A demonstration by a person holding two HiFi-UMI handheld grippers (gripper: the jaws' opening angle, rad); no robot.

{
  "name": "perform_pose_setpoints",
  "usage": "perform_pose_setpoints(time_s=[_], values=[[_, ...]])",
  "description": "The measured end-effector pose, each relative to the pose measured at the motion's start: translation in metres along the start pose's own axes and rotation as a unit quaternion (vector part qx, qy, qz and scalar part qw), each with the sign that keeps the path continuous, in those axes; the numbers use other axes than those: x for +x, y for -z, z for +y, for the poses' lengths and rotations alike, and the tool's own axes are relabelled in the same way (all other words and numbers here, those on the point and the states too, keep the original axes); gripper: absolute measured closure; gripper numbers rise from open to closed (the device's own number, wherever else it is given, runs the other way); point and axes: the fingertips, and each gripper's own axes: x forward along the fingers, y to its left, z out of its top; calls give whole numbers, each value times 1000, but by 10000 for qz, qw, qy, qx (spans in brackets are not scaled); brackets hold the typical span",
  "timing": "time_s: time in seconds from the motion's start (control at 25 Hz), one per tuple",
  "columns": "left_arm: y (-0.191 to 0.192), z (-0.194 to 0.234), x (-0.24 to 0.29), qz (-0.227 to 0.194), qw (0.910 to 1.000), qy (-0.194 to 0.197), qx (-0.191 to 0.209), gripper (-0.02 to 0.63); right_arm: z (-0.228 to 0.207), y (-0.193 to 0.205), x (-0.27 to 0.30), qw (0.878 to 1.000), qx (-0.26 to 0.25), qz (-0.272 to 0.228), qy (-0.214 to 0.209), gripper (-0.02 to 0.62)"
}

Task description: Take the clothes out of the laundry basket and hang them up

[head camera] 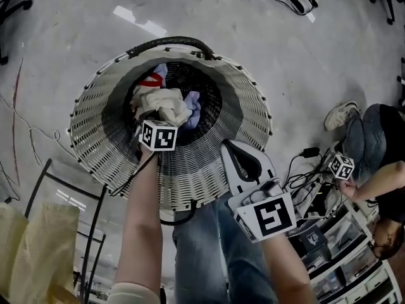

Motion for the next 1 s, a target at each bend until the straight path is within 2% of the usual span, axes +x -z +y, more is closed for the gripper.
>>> perform_pose_setpoints(time_s=[0.32, 0.52, 0.76, 1.0], values=[[-38, -24, -90, -698, 9965, 281, -352, 589, 19, -15, -17, 9997, -137, 113, -158, 594], [-57, -18, -166, -1242, 9889, 182, -796, 589, 35, -28, -40, 9984, -386, 211, -350, 594], [-59, -6, -268, -2138, 9677, 54, -1338, 589, 56, -50, -71, 9954, -793, 186, -511, 594], [-40, 2, -363, -2762, 9418, -275, -1895, 589, 84, -62, -109, 9885, -1297, 221, -742, 594]])
